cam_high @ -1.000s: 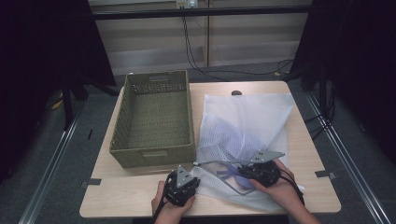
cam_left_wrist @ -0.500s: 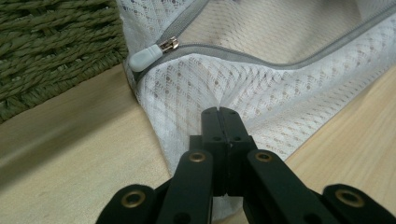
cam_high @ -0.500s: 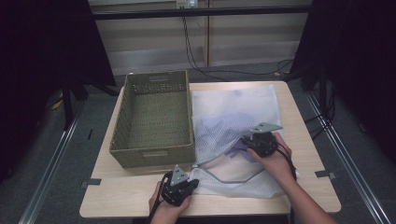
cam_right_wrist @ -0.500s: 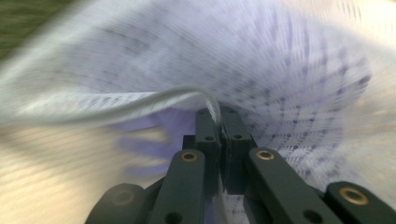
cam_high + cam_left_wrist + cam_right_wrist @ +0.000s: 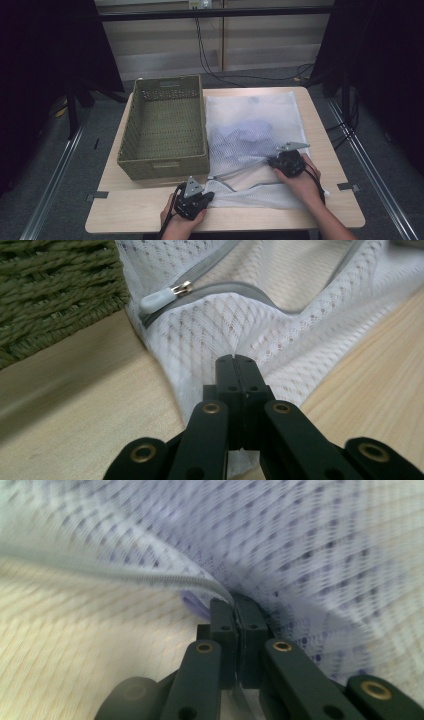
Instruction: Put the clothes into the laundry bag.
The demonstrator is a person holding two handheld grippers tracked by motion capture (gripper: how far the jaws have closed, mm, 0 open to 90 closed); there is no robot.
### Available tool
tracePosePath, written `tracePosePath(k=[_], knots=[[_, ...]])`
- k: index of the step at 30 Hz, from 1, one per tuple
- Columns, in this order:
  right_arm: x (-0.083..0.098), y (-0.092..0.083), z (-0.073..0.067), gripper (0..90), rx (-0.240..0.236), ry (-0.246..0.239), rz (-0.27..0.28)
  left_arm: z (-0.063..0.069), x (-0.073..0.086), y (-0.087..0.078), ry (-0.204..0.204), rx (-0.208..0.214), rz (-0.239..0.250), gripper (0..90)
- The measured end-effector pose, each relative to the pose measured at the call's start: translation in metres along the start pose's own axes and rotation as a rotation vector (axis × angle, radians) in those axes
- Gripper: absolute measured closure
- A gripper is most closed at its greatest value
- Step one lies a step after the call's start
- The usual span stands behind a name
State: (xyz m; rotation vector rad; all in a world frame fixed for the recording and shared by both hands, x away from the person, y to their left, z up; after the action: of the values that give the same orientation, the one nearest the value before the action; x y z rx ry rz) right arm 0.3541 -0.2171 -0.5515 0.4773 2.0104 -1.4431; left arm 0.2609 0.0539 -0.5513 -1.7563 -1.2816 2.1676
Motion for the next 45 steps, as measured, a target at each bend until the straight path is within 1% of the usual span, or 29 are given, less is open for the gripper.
tracePosePath(k=[2, 3, 5, 6, 9, 11, 13, 15, 16, 17, 18, 19, 21, 22, 23, 24, 26, 30, 31, 33, 34, 36, 37, 38, 40, 41, 42, 44, 45], knots=[[-0.018, 0.012, 0.01, 89.2, 0.058, 0.023, 0.025, 0.0, 0.0, 0.0, -0.004, 0.003, 0.001, 90.0], [-0.024, 0.017, 0.014, 89.0, 0.066, 0.04, 0.024, 0.0, 0.0, 0.0, -0.005, 0.002, 0.002, 90.0], [-0.03, 0.025, 0.012, 89.1, 0.04, 0.047, 0.013, 0.0, 0.0, 0.0, -0.016, -0.002, 0.01, 90.0], [-0.029, 0.024, 0.008, 89.1, 0.036, 0.027, 0.008, 0.0, 0.001, 0.0, -0.027, -0.003, 0.02, 90.0], [-0.018, 0.007, -0.005, 88.8, -0.005, -0.037, 0.004, -0.001, 0.003, -0.001, -0.035, 0.005, 0.023, 90.0], [-0.005, -0.011, -0.009, 86.6, -0.057, -0.051, 0.026, 0.0, 0.002, -0.001, -0.044, 0.023, 0.033, 90.0], [0.013, -0.03, -0.005, 73.2, -0.111, -0.069, 0.002, 0.0, 0.002, -0.002, -0.05, 0.062, 0.044, 89.2], [0.023, -0.048, 0.003, 60.4, -0.127, -0.068, 0.038, -0.004, -0.002, -0.007, -0.068, 0.062, 0.089, 78.2], [0.026, -0.058, 0.01, 55.1, -0.139, -0.039, 0.072, -0.009, -0.004, -0.011, -0.085, 0.058, 0.119, 71.0], [0.028, -0.068, 0.019, 51.0, -0.159, 0.003, 0.104, -0.015, -0.008, -0.016, -0.102, 0.034, 0.149, 65.1], [0.029, -0.079, 0.032, 48.2, -0.161, 0.072, 0.139, -0.019, -0.009, -0.018, -0.117, 0.018, 0.163, 61.0], [0.029, -0.084, 0.041, 46.0, -0.142, 0.1, 0.153, -0.024, -0.012, -0.019, -0.144, 0.0, 0.18, 59.3], [0.029, -0.09, 0.064, 42.8, -0.077, 0.141, 0.189, -0.033, -0.015, -0.016, -0.194, -0.031, 0.184, 56.2], [0.031, -0.091, 0.078, 42.1, -0.008, 0.177, 0.189, -0.035, -0.016, -0.013, -0.206, -0.038, 0.181, 54.6], [0.032, -0.091, 0.086, 41.4, 0.027, 0.196, 0.194, -0.036, -0.017, -0.009, -0.224, -0.048, 0.171, 54.0], [0.033, -0.09, 0.093, 40.9, 0.039, 0.239, 0.191, -0.037, -0.017, -0.004, -0.232, -0.058, 0.152, 52.4], [0.037, -0.086, 0.099, 40.5, 0.055, 0.29, 0.162, -0.036, -0.017, 0.005, -0.248, -0.056, 0.123, 50.2], [0.043, -0.08, 0.096, 39.3, 0.048, 0.283, 0.11, -0.03, -0.016, 0.019, -0.261, -0.042, 0.082, 46.2], [0.044, -0.078, 0.094, 39.7, 0.038, 0.289, 0.102, -0.028, -0.018, 0.021, -0.26, -0.038, 0.083, 45.3], [0.048, -0.073, 0.088, 44.2, 0.023, 0.27, 0.07, -0.023, -0.021, 0.026, -0.26, -0.008, 0.084, 47.9], [0.049, -0.072, 0.085, 52.2, 0.019, 0.249, 0.065, -0.02, -0.024, 0.029, -0.268, 0.033, 0.088, 52.4], [0.049, -0.071, 0.079, 61.5, 0.0, 0.255, 0.038, -0.016, -0.026, 0.034, -0.26, 0.062, 0.072, 61.5], [0.049, -0.071, 0.077, 73.4, -0.008, 0.256, 0.028, -0.014, -0.027, 0.036, -0.257, 0.082, 0.07, 73.3], [0.05, -0.07, 0.076, 82.4, -0.017, 0.251, 0.012, -0.014, -0.028, 0.035, -0.247, 0.087, 0.076, 82.0], [0.049, -0.072, 0.075, 88.8, -0.033, 0.245, 0.008, -0.015, -0.032, 0.03, -0.214, 0.071, 0.107, 87.9], [0.044, -0.077, 0.076, 89.4, -0.021, 0.233, 0.042, -0.017, -0.037, 0.023, -0.202, 0.067, 0.149, 88.3], [0.037, -0.084, 0.078, 89.8, -0.009, 0.229, 0.098, -0.02, -0.043, 0.014, -0.184, 0.065, 0.202, 88.6], [0.017, -0.109, 0.084, 90.0, 0.008, 0.239, 0.259, -0.032, -0.057, -0.011, -0.167, 0.016, 0.324, 88.9], [0.008, -0.124, 0.087, 90.0, 0.016, 0.242, 0.333, -0.039, -0.061, -0.024, -0.156, -0.015, 0.366, 89.0]])
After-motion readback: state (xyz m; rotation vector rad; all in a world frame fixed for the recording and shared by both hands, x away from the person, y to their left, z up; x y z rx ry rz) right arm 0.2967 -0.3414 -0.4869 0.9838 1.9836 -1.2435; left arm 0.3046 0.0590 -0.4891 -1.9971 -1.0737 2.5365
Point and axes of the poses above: each handheld gripper's, and its own axes: y roughly forward along the jaws, x roughly out of its underside, z roughly to its right, the point moved 7 cm from there along y, roughly forward along the jaws, and after that the axes turned 14 degrees about y, right-handed, at the moved point
